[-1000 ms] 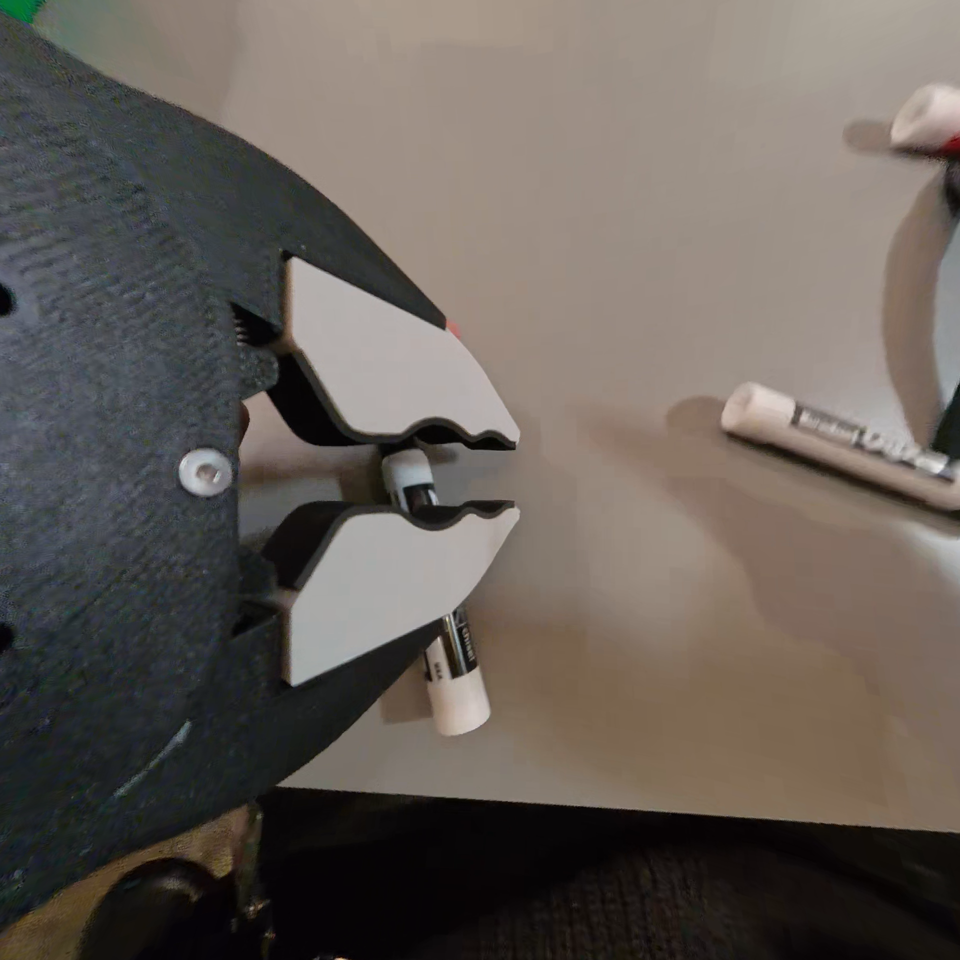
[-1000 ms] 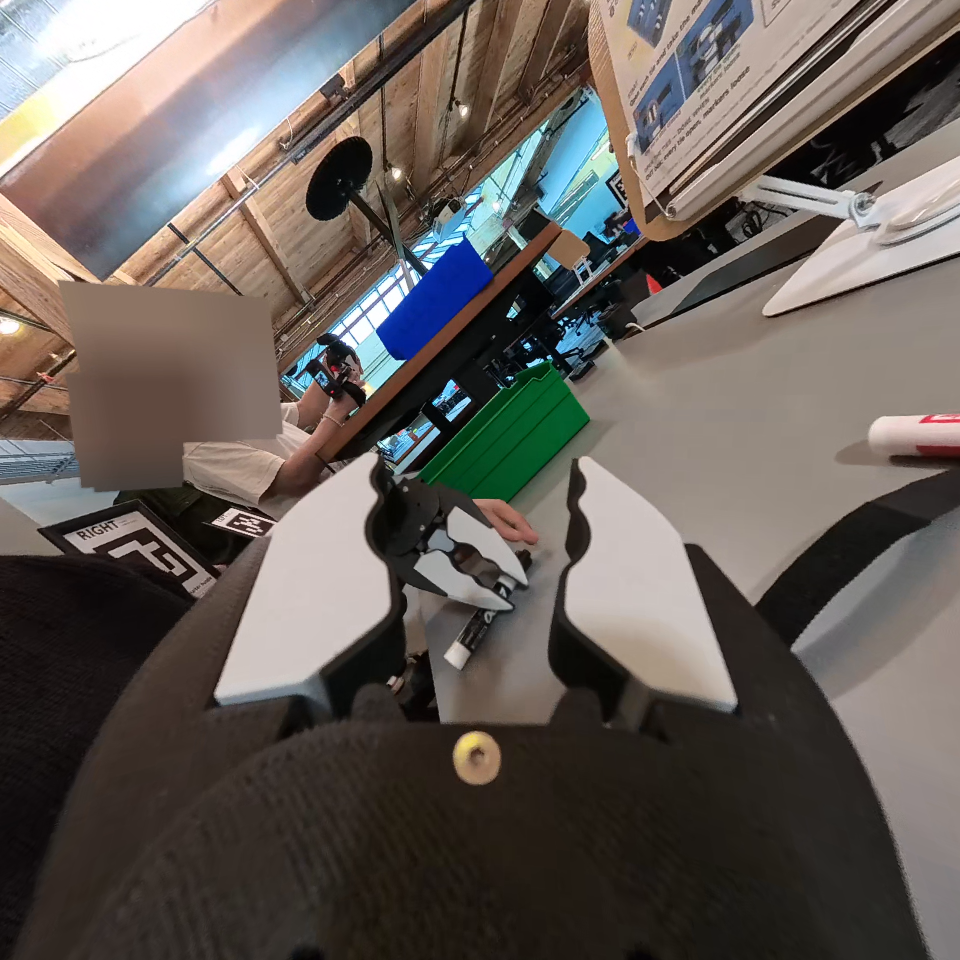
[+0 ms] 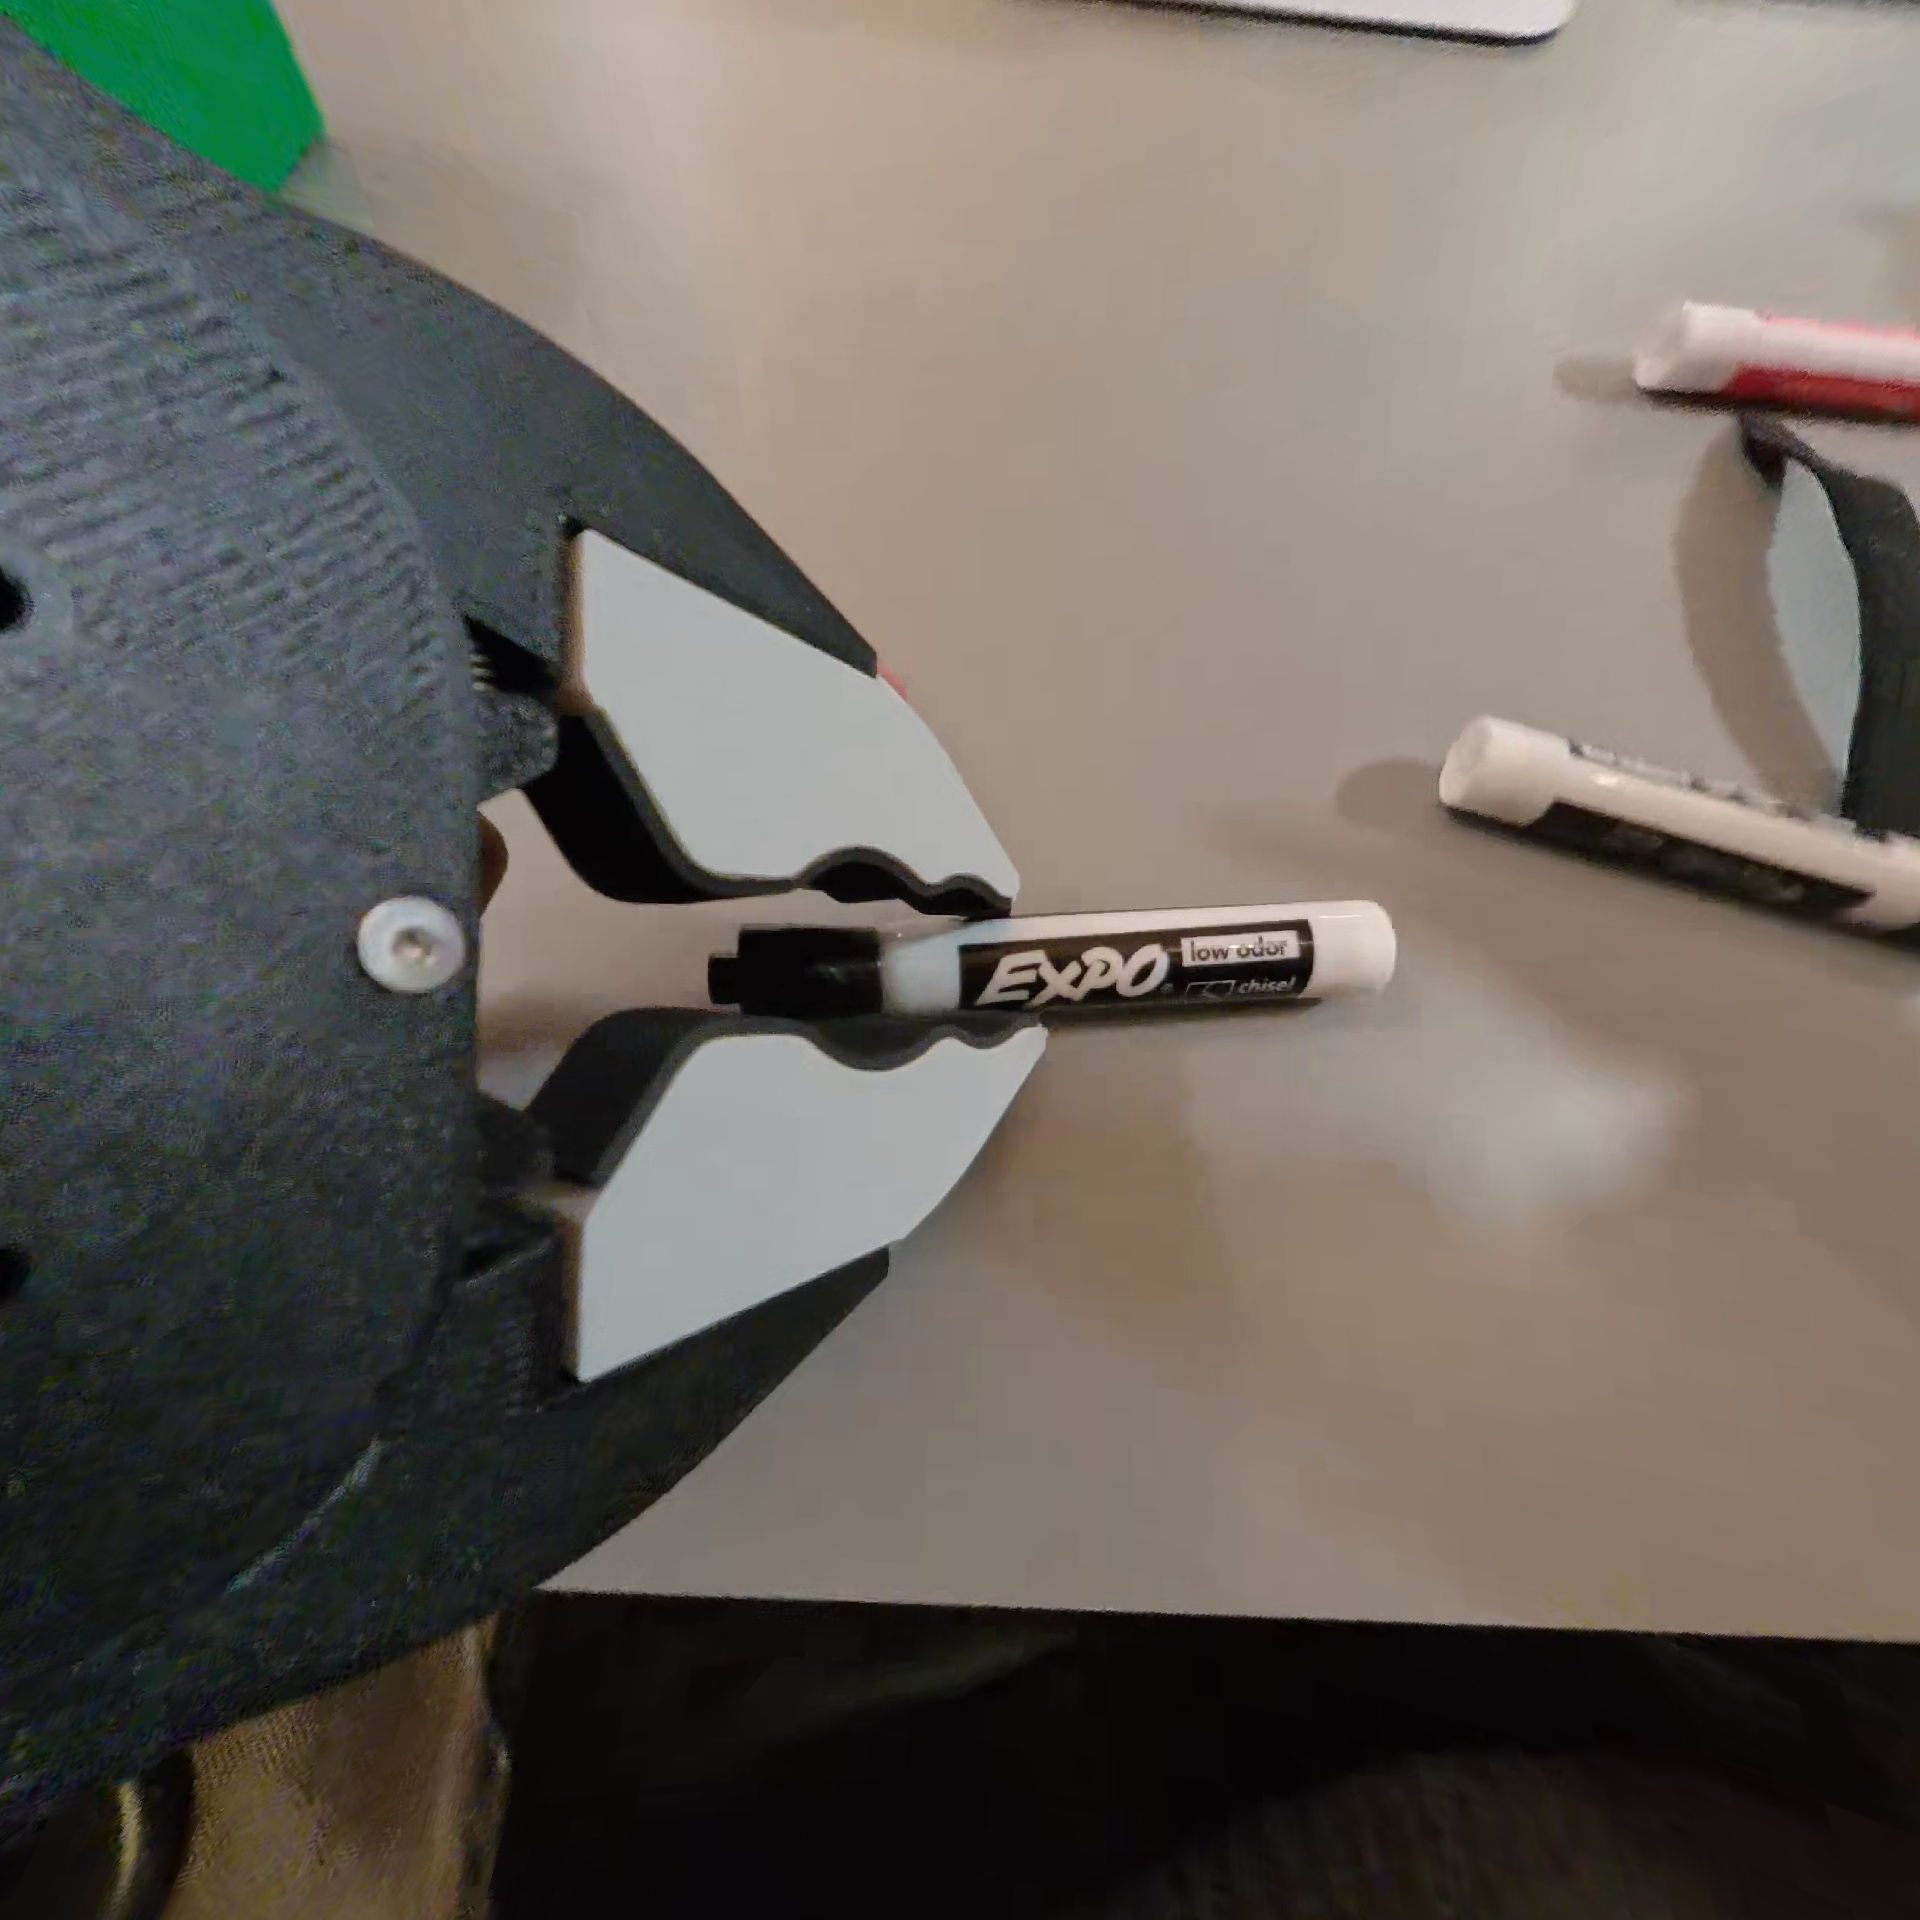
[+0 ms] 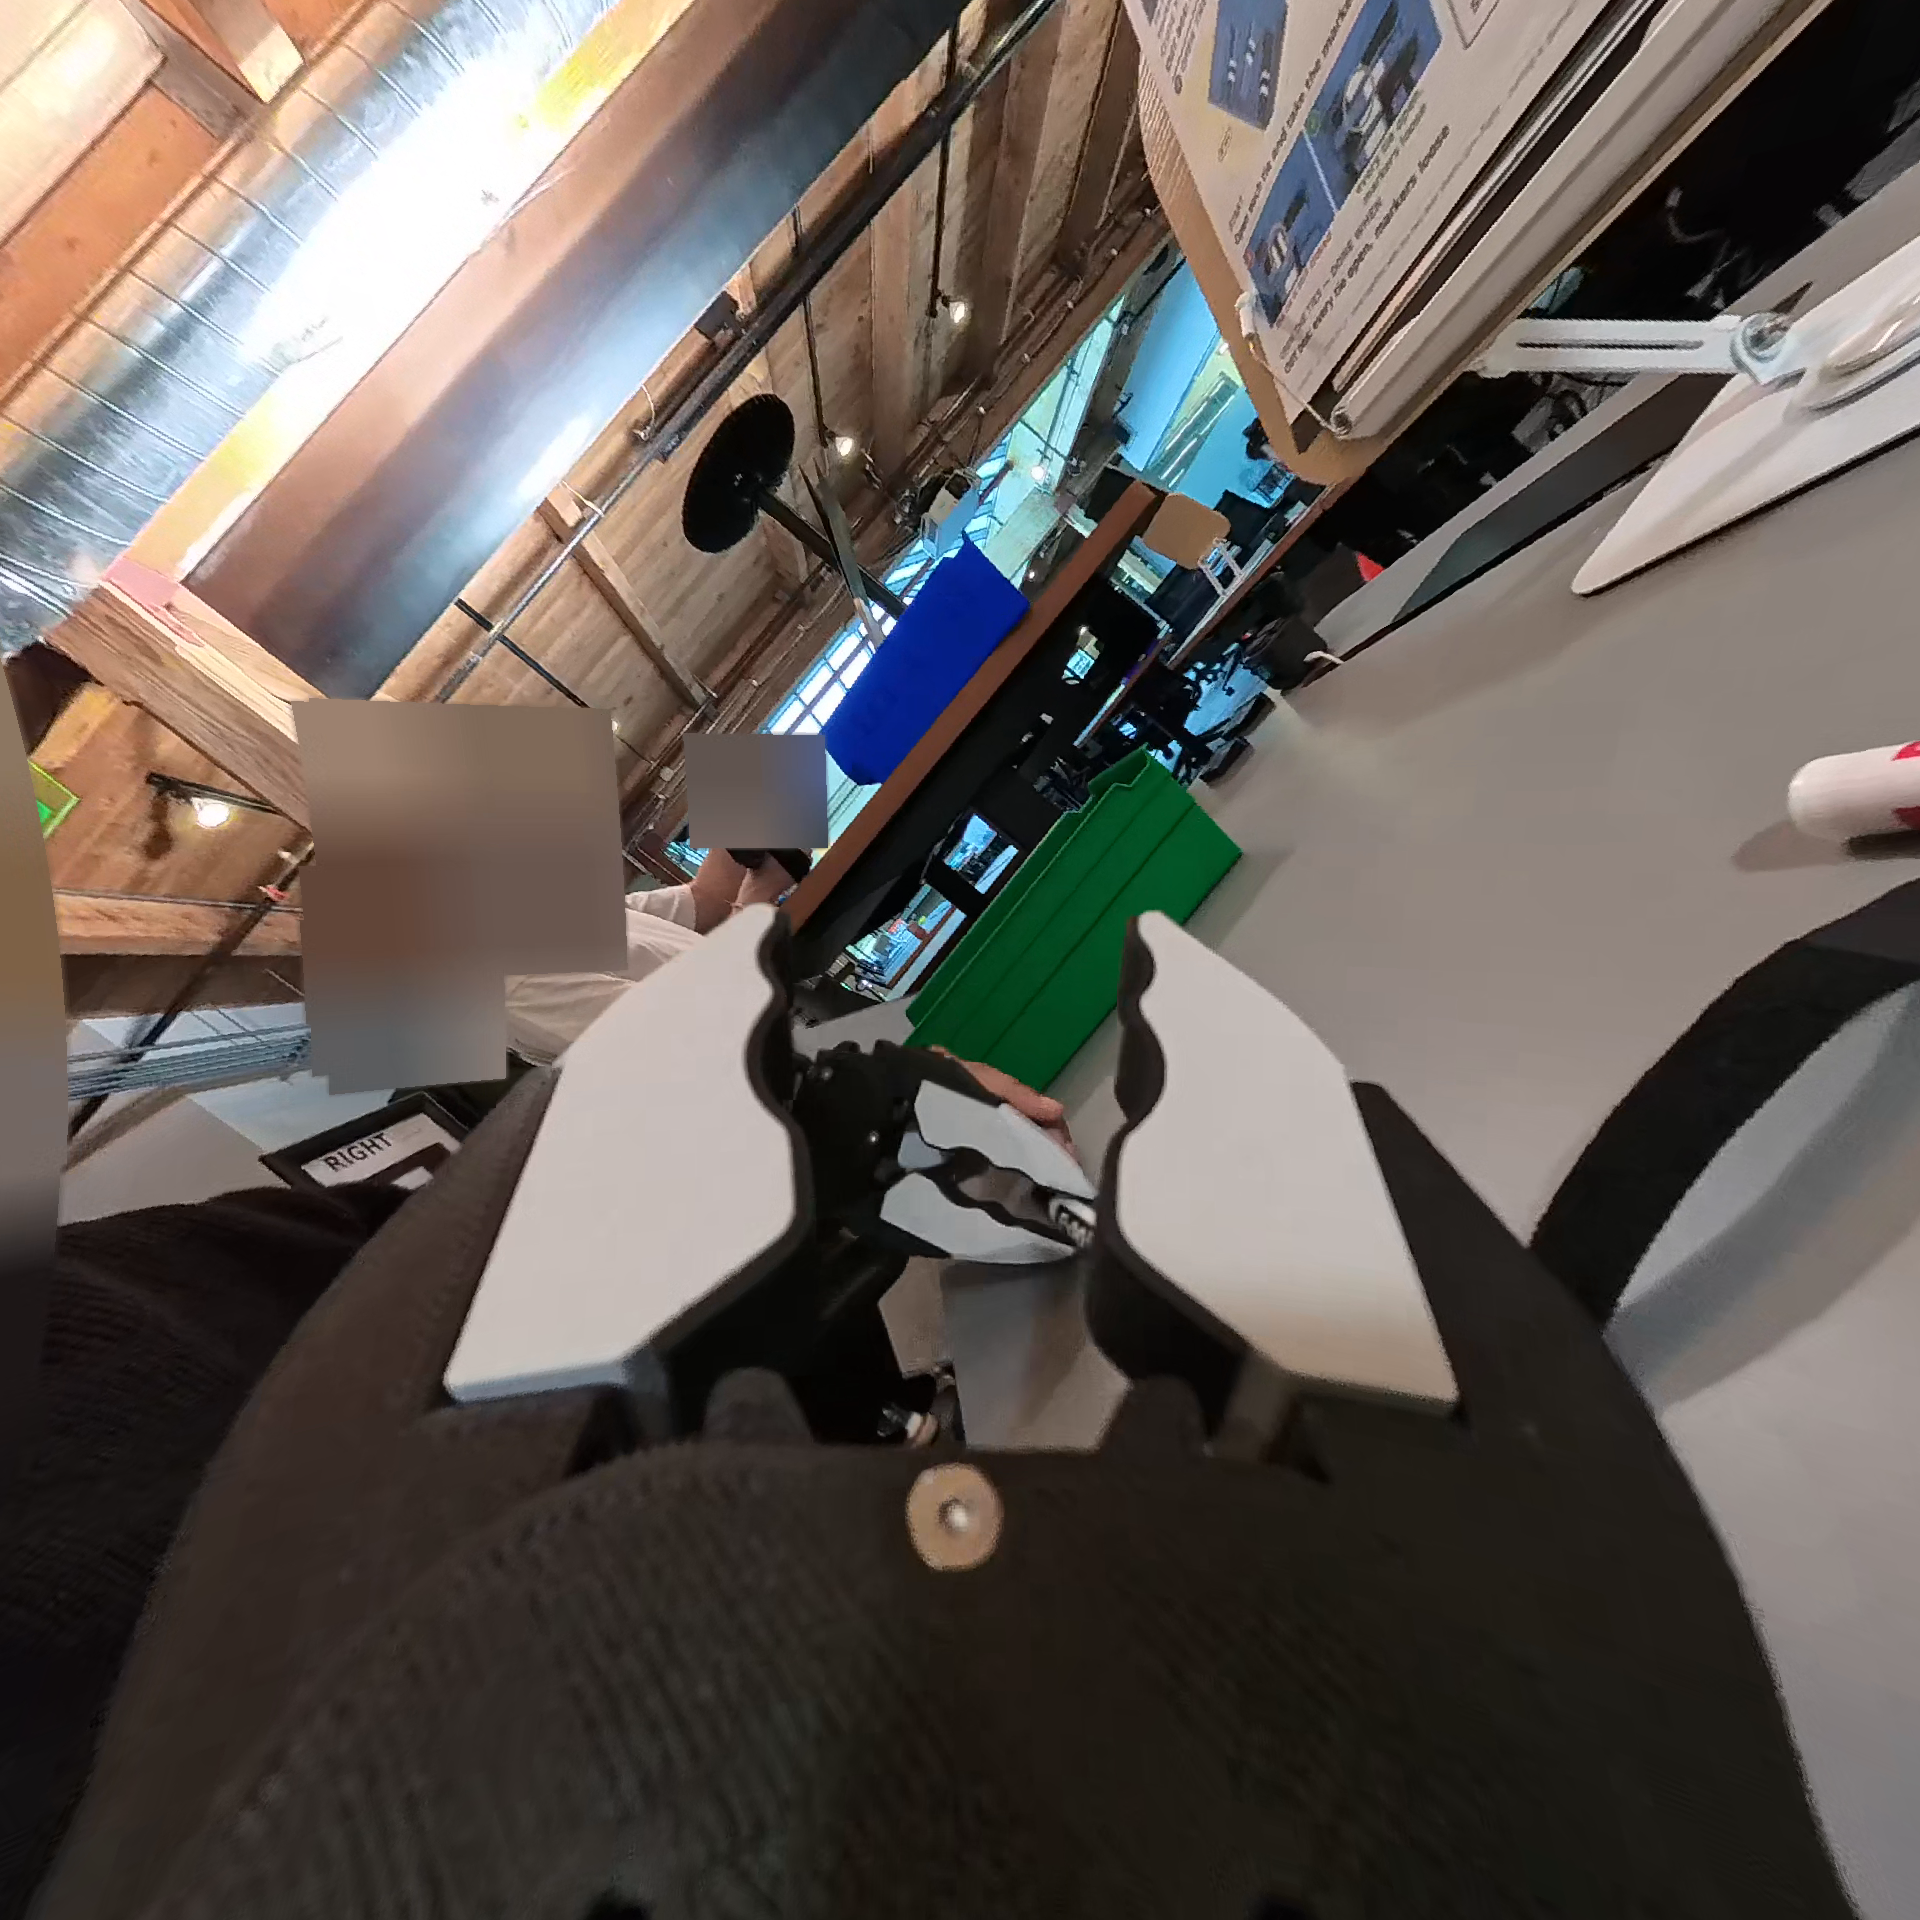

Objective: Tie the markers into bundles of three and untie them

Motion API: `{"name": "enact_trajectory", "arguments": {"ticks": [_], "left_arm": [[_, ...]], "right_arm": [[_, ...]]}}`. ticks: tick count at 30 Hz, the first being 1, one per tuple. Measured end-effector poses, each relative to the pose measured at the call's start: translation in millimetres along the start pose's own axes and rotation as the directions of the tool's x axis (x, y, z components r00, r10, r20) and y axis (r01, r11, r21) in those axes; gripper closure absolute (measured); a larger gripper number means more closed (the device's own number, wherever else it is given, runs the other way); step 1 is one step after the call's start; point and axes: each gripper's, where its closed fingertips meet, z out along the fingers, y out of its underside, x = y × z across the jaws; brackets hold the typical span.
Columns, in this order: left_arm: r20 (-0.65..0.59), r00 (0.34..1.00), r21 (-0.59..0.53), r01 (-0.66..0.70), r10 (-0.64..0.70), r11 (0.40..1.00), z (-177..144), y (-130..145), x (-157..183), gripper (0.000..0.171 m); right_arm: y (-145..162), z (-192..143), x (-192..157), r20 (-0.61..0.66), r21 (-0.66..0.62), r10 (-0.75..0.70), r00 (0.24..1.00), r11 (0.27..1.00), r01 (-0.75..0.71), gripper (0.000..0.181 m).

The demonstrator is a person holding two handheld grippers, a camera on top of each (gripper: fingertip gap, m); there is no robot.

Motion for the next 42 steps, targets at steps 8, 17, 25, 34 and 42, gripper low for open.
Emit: {"name": "enact_trajectory", "arguments": {"ticks": [8, 17, 25, 34, 42], "left_arm": [[0.037, 0.988, -0.052, 0.148, -0.147, 0.988, -12, 4, -9, 0.153], [0.071, 0.986, -0.131, 0.159, -0.151, 0.979, -34, -15, -30, 0.153], [0.013, 0.966, -0.035, 0.260, -0.259, 0.965, -36, -47, -33, 0.153], [-0.112, 0.854, 0.192, 0.520, -0.507, 0.832, -54, -72, -50, 0.156], [0.004, 0.665, 0.586, 0.603, -0.746, 0.541, -77, -71, -105, 0.112]], "right_arm": [[4, 2, -1, -0.002, -0.017, -0.010, 1.000, 1.000, 0.010, 0.121], [59, 36, 11, -0.064, -0.365, -0.385, 0.921, 0.868, 0.337, 0.125], [137, 91, 32, 0.320, -0.701, -0.787, 0.527, 0.177, 0.691, 0.137], [143, 91, 34, 0.431, -0.689, -0.764, 0.480, 0.065, 0.722, 0.158], [130, 94, 40, 0.322, -0.703, -0.776, 0.542, 0.187, 0.686, 0.161]]}}
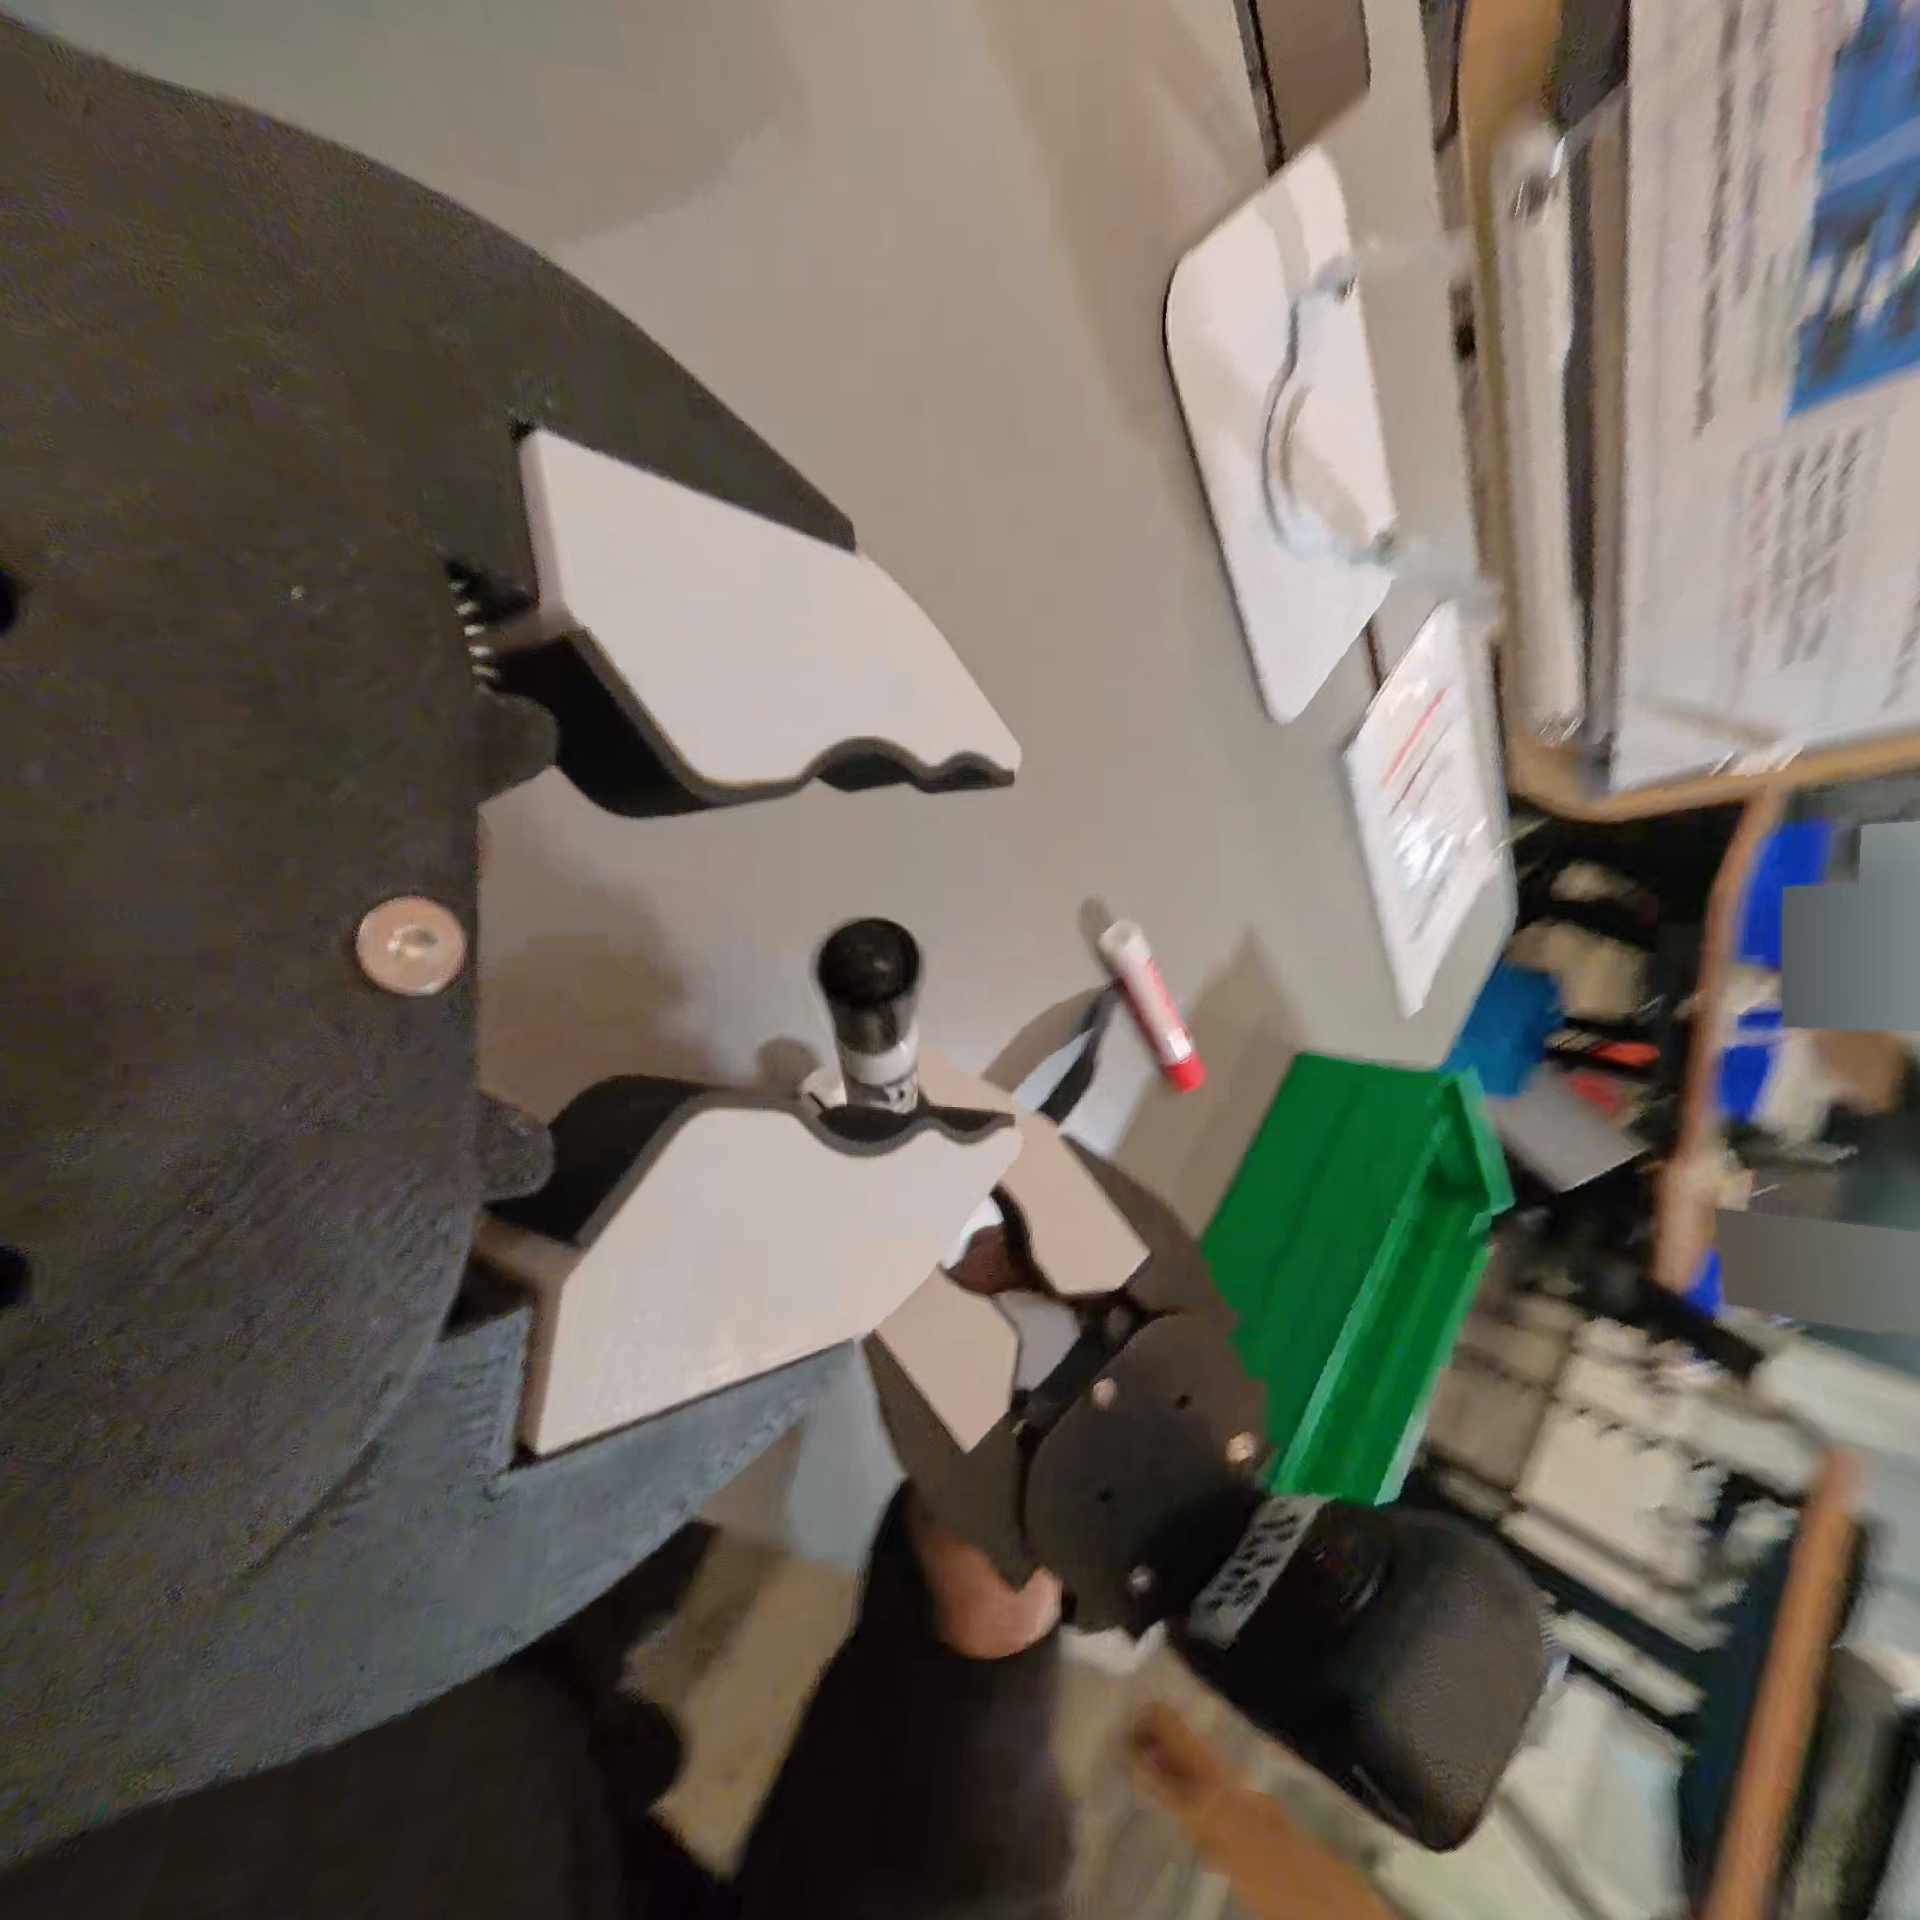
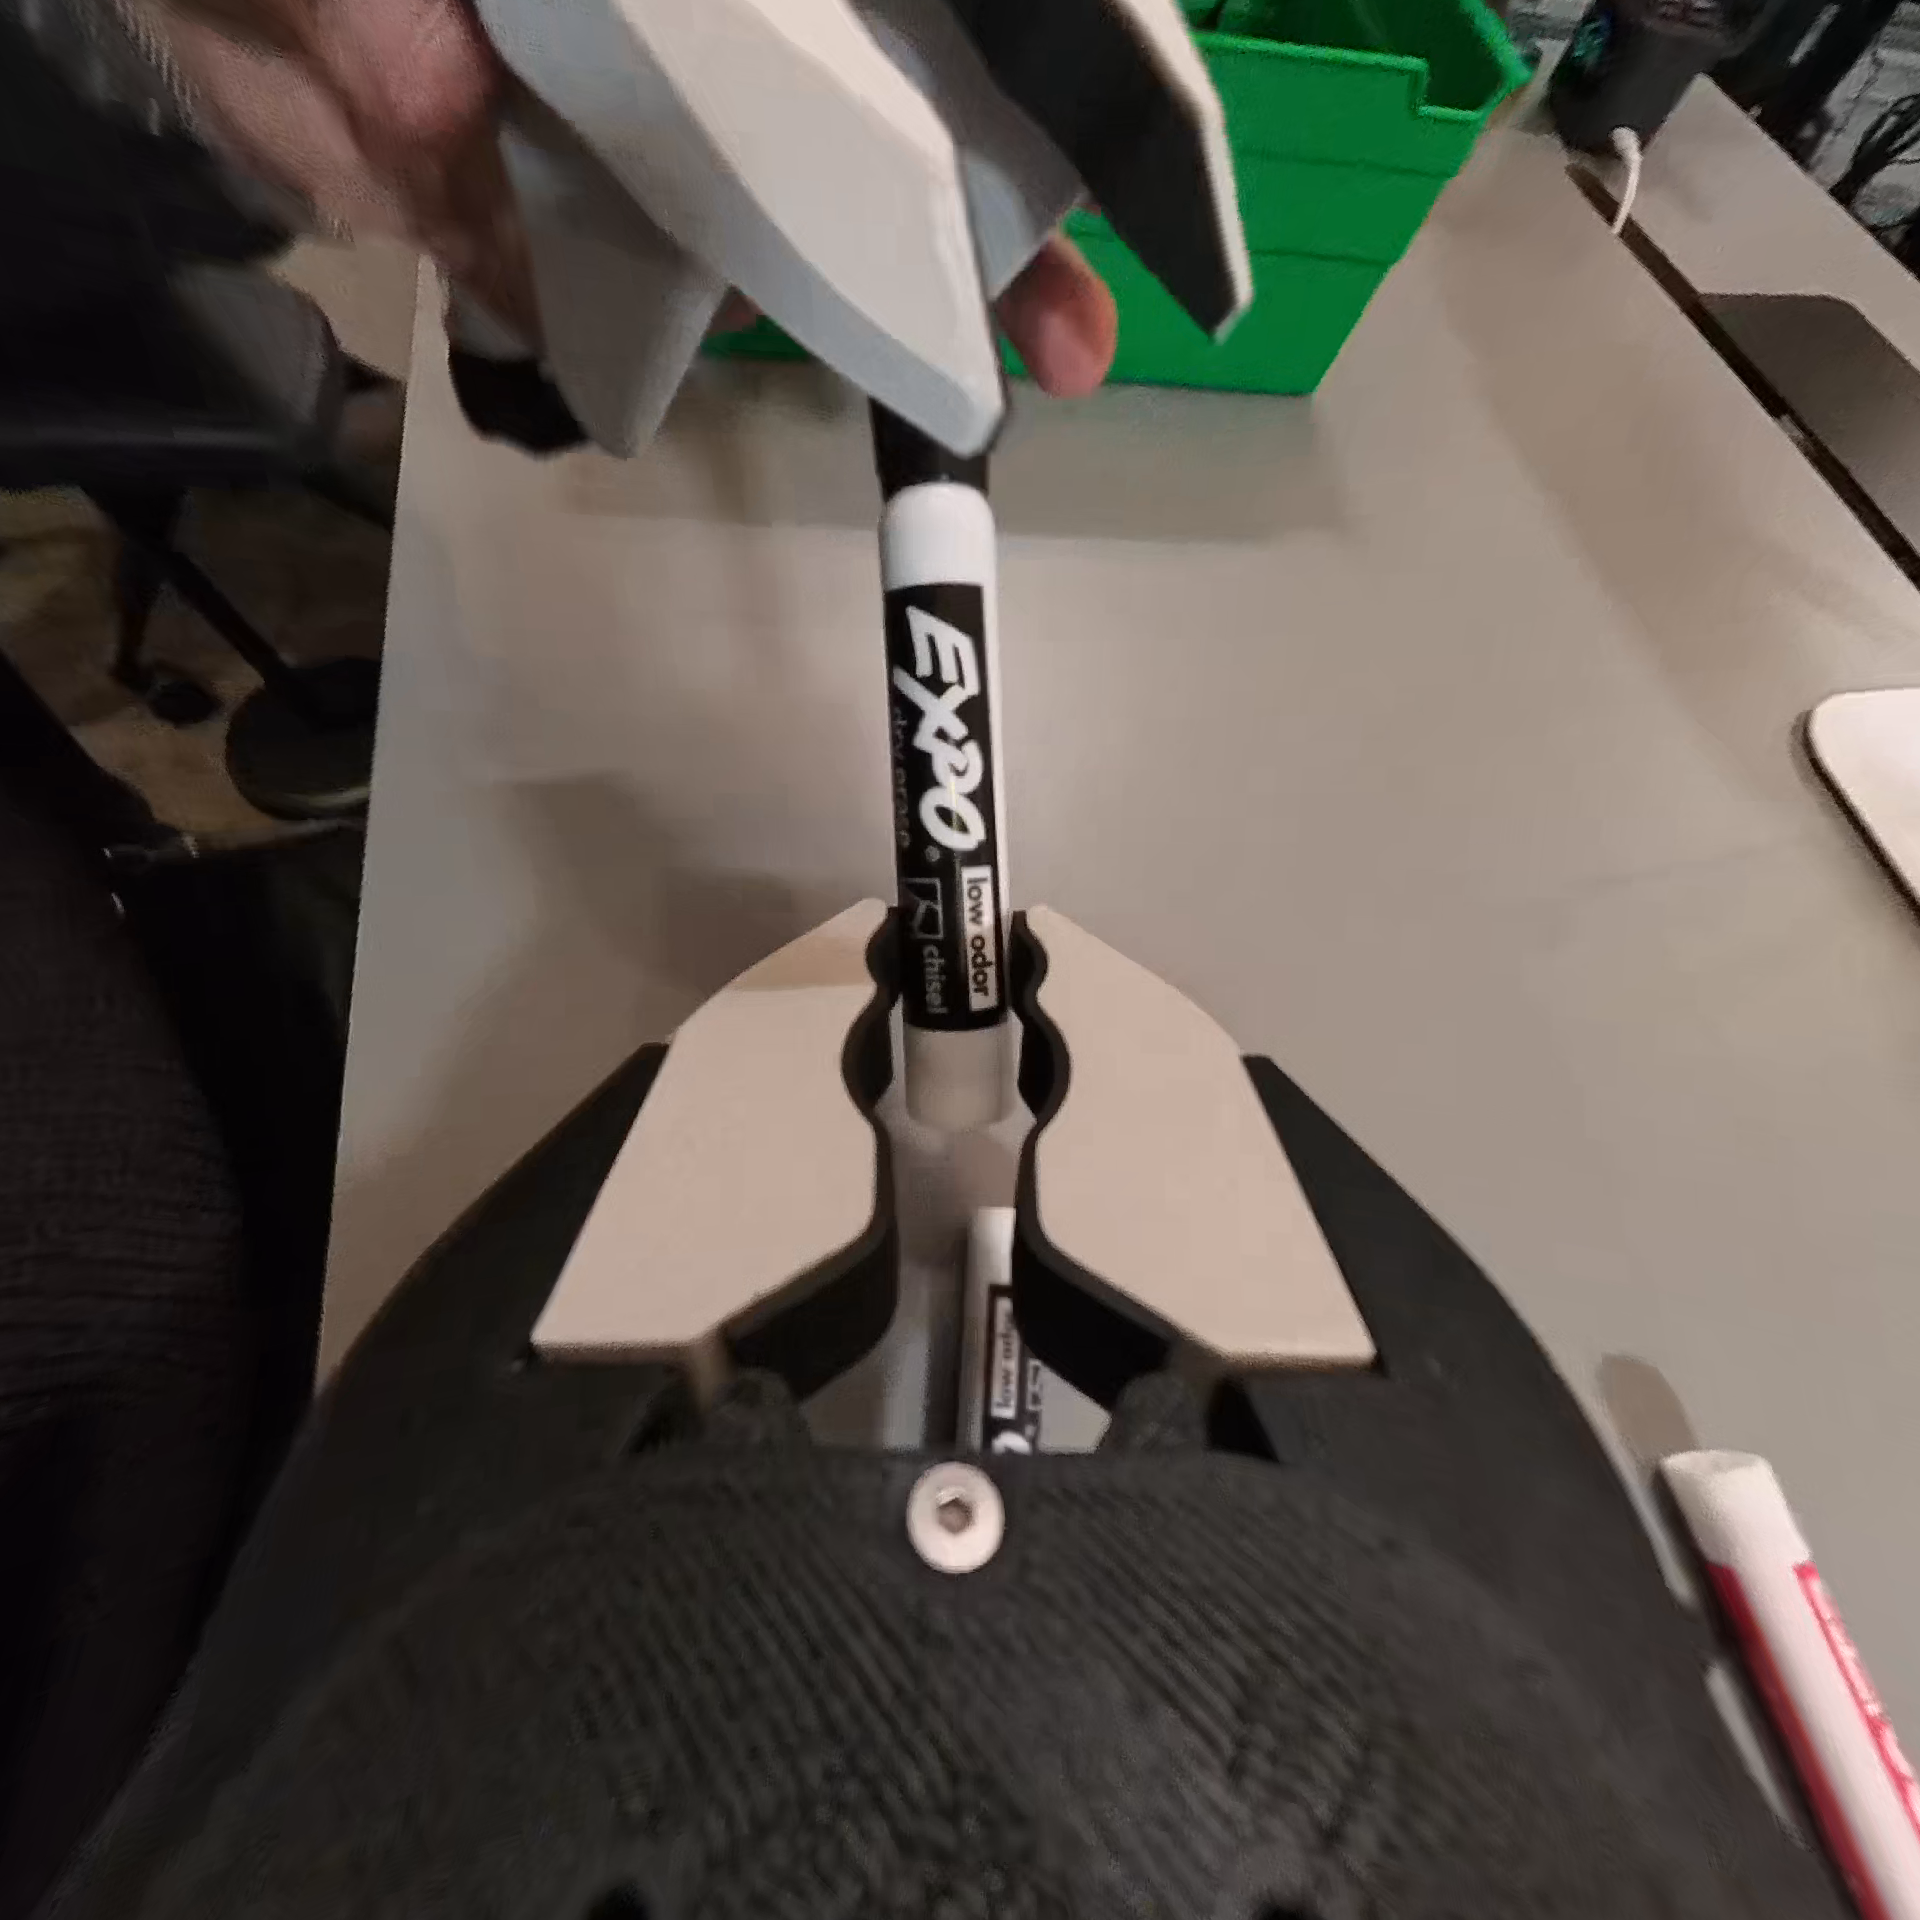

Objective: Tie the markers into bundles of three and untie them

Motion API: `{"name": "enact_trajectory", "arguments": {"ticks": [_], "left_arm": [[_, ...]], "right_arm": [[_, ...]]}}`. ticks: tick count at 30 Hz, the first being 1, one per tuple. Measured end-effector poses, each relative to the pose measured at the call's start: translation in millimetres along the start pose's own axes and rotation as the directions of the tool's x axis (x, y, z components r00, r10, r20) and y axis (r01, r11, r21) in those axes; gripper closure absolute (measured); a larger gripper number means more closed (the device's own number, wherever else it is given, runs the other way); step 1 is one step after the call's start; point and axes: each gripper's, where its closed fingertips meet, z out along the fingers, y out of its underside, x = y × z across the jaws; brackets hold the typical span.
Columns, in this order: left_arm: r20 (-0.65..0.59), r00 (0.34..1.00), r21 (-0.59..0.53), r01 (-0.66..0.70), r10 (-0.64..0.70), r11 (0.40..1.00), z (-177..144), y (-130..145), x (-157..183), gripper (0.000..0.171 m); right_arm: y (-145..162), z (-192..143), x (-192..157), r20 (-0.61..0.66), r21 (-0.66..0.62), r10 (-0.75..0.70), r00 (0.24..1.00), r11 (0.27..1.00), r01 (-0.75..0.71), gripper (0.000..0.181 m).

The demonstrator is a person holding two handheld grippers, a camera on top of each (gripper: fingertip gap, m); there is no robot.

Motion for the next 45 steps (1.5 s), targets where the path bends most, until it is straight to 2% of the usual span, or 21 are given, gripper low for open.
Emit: {"name": "enact_trajectory", "arguments": {"ticks": [1, 3, 7, 10, 12, 15, 17, 20, 23, 26, 32, 38, 45], "left_arm": [[0.033, 0.998, 0.057, 0.044, -0.046, 0.997, -2, -2, -5, 0.110], [0.001, 0.990, 0.114, 0.142, -0.143, 0.983, -3, -2, -2, 0.112], [-0.088, 0.949, 0.087, 0.310, -0.303, 0.947, 9, 8, 13, 0.127], [-0.079, 0.948, 0.068, 0.314, -0.309, 0.947, 16, 12, 16, 0.136], [-0.070, 0.953, 0.089, 0.300, -0.294, 0.950, 15, 9, 15, 0.150], [-0.113, 0.948, 0.050, 0.303, -0.296, 0.952, 17, 10, 21, 0.154], [-0.076, 0.965, 0.052, 0.257, -0.253, 0.965, 19, 10, 17, 0.153], [-0.024, 0.988, 0.046, 0.152, -0.151, 0.987, 21, 11, 9, 0.153], [0.071, 0.997, -0.058, -0.035, 0.039, 0.998, 31, 27, -9, 0.153], [0.115, 0.966, -0.169, -0.212, 0.233, 0.963, 41, 47, -20, 0.153], [0.103, 0.962, -0.181, -0.231, 0.252, 0.956, 49, 50, -16, 0.153], [0.103, 0.967, -0.183, -0.214, 0.235, 0.960, 59, 48, -18, 0.153], [0.129, 0.954, -0.180, -0.245, 0.269, 0.953, 57, 49, -20, 0.148]], "right_arm": [[-2, -2, 4, -0.009, 0.023, 0.033, 0.999, 0.999, -0.033, 0.161], [-5, -6, 12, -0.019, 0.074, 0.107, 0.994, 0.992, -0.105, 0.161], [-9, -9, 19, -0.044, 0.124, 0.169, 0.985, 0.979, -0.162, 0.161], [-9, -6, 14, -0.066, 0.108, 0.123, 0.990, 0.987, -0.116, 0.161], [-9, -4, 11, -0.084, 0.099, 0.096, 0.992, 0.991, -0.087, 0.161], [-6, -1, 9, -0.097, 0.086, 0.093, 0.991, 0.993, -0.085, 0.161], [3, 2, 10, -0.104, 0.046, 0.100, 0.990, 0.994, -0.096, 0.159], [18, 2, 13, -0.118, -0.001, 0.118, 0.986, 0.993, -0.119, 0.134], [29, -15, 24, -0.177, -0.030, 0.149, 0.973, 0.987, -0.156, 0.124], [28, -45, 38, -0.257, 0.026, 0.187, 0.948, 0.982, -0.187, 0.124], [49, -83, 43, -0.342, 0.068, 0.253, 0.905, 0.967, -0.245, 0.128], [60, -77, 39, -0.274, 0.064, 0.332, 0.903, 0.943, -0.327, 0.130], [62, -71, 32, -0.247, 0.033, 0.313, 0.917, 0.949, -0.315, 0.130]]}}
